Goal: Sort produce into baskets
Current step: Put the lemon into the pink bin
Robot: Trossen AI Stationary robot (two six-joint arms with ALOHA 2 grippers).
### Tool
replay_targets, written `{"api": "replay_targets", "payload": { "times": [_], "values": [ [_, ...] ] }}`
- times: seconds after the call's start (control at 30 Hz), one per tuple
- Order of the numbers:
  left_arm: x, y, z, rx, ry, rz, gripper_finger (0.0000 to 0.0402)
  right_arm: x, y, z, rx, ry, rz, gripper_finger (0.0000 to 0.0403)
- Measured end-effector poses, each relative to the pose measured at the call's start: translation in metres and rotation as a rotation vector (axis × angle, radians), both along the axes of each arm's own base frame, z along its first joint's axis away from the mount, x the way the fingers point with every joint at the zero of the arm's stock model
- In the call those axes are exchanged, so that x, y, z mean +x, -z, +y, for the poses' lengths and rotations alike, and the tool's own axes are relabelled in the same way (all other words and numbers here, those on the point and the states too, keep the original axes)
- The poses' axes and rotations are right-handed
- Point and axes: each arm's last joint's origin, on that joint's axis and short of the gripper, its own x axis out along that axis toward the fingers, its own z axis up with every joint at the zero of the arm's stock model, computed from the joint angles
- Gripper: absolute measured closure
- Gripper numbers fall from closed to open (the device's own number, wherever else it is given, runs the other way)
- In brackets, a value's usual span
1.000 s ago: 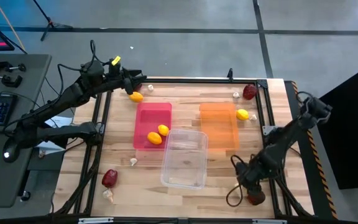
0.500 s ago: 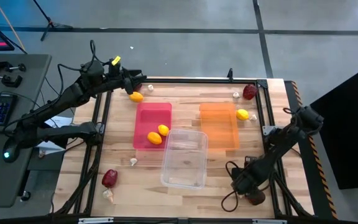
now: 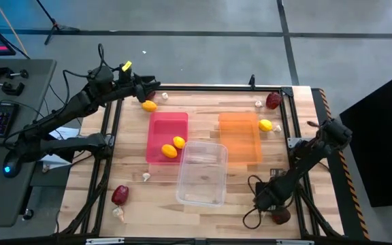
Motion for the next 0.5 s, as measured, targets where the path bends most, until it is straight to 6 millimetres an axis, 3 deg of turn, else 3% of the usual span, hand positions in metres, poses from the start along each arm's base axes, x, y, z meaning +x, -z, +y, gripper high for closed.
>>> {"api": "replay_targets", "payload": {
  "times": [0.07,0.23,0.37,0.5],
  "values": [
    [-0.001,-0.003,-0.001,0.009,0.0,-0.023,0.0106,-0.006,-0.013,-0.009,-0.02,0.003,0.029,0.025],
    [-0.005,-0.014,-0.003,0.07,0.001,-0.099,0.0106,-0.018,-0.068,-0.04,-0.072,0.078,-0.048,0.025],
    [-0.009,-0.019,-0.007,0.097,0.001,-0.125,0.0106,-0.016,-0.125,-0.072,-0.14,0.21,-0.311,0.025],
    [-0.01,-0.019,-0.008,0.098,0.001,-0.125,0.0106,-0.001,-0.173,-0.108,-0.286,0.382,-0.724,0.0234]
  ]
}}
